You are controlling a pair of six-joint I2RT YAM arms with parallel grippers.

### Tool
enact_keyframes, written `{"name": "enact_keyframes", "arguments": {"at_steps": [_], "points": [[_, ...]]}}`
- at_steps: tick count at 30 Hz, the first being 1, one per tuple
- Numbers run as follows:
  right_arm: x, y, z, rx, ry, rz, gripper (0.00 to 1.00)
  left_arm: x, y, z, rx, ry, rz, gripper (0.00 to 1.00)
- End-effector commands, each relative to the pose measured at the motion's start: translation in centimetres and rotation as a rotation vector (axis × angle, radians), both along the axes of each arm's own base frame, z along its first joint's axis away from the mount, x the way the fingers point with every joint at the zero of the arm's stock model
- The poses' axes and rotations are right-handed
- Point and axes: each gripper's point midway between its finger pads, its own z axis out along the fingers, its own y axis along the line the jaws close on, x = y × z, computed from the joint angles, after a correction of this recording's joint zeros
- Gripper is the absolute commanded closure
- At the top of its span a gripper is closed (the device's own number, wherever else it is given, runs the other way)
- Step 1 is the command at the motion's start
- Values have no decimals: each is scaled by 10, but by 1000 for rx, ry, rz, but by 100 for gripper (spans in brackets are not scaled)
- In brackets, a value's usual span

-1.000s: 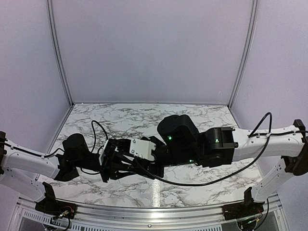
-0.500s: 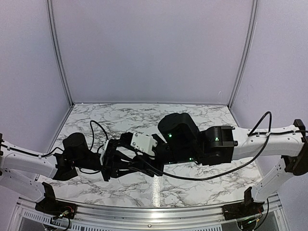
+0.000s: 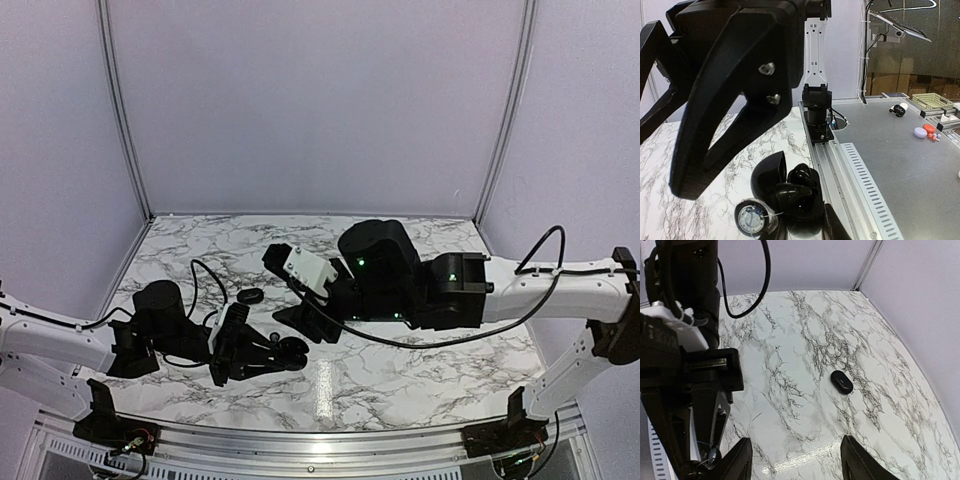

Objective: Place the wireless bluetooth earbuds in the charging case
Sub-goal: Adjust the right earbud in the right side groove of the charging case.

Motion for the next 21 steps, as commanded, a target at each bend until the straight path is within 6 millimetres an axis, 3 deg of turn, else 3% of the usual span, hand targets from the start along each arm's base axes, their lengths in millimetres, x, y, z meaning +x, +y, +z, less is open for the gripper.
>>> {"name": "enact_keyframes", "arguments": {"at_steps": [1,5,9,15,21], "points": [[-21,-2,30,97,19,104,40,1,-1,7,-12,-17,7,100],[-40,-4,46,152,37,201,41,1,-1,6,-11,-19,7,100],[-49,-4,46,158,61,247,43,2,0,11,-23,-30,14,100],[-57,5,33,90,74,305,69,3,-1,12,-23,-24,15,100],[-65,15,17,-1,57,303,77,7,0,10,-17,-17,42,100]]}}
